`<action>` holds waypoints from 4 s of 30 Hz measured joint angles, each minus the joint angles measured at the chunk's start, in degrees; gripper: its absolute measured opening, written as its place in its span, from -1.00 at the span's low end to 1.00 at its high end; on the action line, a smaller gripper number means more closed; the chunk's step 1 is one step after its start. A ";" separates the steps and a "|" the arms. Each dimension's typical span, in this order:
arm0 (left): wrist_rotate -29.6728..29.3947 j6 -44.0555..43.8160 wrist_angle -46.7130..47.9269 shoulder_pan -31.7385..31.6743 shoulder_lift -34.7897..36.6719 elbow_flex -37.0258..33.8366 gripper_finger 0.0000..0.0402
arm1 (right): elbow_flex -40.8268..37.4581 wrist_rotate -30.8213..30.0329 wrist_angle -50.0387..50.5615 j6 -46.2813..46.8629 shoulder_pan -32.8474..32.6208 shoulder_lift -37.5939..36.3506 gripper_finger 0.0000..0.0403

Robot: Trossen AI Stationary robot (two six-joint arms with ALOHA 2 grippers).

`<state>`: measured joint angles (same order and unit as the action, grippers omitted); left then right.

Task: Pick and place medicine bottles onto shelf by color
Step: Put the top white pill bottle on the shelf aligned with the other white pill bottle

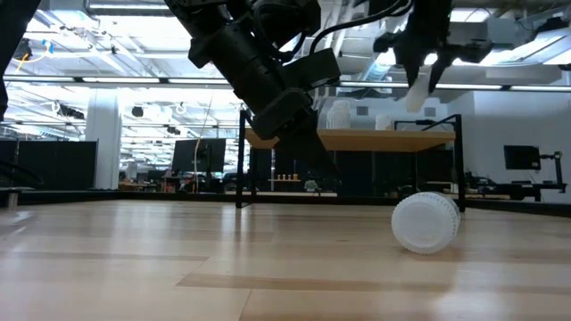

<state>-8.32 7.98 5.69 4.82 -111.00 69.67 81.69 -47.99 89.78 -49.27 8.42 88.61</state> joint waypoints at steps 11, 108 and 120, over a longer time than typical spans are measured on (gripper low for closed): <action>0.01 0.35 0.00 0.02 0.00 0.00 -0.03 | 0.00 -1.75 0.20 -0.33 3.72 6.39 -0.27; -3.12 -3.20 37.43 1.70 30.04 -11.74 -0.03 | -7.48 13.31 -0.46 81.85 4.05 -21.30 0.21; 1.53 -14.20 13.28 2.33 62.08 -43.55 -0.03 | -7.48 13.34 -0.55 81.85 4.05 -21.35 0.21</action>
<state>-6.79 -6.22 18.98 7.15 -48.92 26.12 74.22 -34.65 89.23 32.58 12.47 67.26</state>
